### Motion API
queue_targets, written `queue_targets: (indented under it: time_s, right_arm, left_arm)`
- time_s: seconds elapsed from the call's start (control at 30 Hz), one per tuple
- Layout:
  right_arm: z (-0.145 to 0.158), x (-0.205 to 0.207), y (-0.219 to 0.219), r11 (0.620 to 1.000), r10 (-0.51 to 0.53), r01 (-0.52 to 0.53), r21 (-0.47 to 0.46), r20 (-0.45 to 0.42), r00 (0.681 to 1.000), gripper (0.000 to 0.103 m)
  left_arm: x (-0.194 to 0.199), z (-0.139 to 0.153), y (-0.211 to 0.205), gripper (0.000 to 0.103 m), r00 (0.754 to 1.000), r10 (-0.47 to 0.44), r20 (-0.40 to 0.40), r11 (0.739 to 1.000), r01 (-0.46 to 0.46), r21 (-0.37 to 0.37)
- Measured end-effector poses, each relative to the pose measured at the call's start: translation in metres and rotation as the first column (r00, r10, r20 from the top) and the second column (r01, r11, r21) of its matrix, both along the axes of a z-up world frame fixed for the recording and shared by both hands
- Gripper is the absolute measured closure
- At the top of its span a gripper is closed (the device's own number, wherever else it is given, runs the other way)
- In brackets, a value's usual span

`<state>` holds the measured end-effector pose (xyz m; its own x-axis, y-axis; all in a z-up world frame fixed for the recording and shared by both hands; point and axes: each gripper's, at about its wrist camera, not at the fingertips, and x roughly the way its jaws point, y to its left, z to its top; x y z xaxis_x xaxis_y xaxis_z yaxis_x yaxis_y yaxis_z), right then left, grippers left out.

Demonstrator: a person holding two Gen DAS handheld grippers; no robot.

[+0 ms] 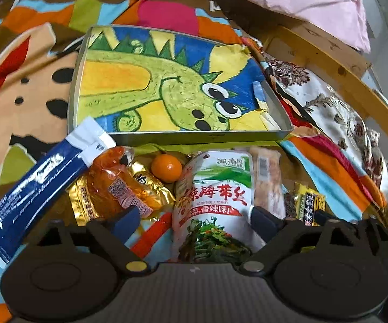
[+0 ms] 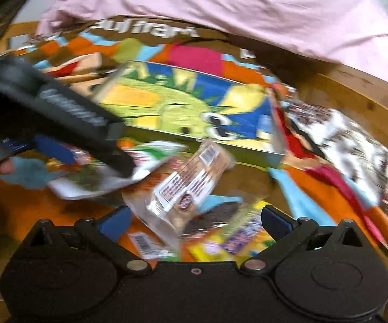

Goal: Organize snacks
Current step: 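Grasp the white-green seaweed bag with the left tool while the right tool grasps the granola bar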

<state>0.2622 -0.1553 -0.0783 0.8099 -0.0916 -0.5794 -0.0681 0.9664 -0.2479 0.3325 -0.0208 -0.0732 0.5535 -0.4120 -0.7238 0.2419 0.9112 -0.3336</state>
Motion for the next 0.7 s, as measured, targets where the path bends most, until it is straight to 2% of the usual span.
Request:
queue_targets:
  time_s: [0.1,0.23,0.43,0.57,0.7]
  right_arm:
    - [0.005,-0.003,-0.01,1.0,-0.019,0.019,0.013,0.003,1.0,0.001]
    - [0.009,0.001,-0.015,0.999,-0.002,0.002,0.05,0.002,1.0,0.001]
    - [0.014,0.01,-0.041,0.983,-0.031,0.041,0.179,-0.058,0.998,0.001]
    - [0.018,0.029,-0.069,0.942,-0.026,0.05,0.331,-0.076,0.997,0.001]
    - [0.024,0.054,-0.091,0.878,0.052,-0.008,0.479,-0.079,0.996,0.002]
  left_arm:
    - [0.0,-0.001,0.004,0.015,1.0,0.02,-0.019,0.999,-0.02,-0.026]
    - [-0.001,0.001,0.002,0.017,1.0,0.017,-0.016,1.0,-0.017,-0.014]
    - [0.01,0.002,-0.01,0.011,0.999,-0.024,-0.028,0.999,0.023,-0.031]
    - [0.022,-0.007,-0.018,0.011,0.996,-0.063,-0.069,0.998,0.062,-0.02]
    - [0.025,-0.013,-0.02,0.011,0.994,-0.081,-0.073,0.997,0.082,0.001]
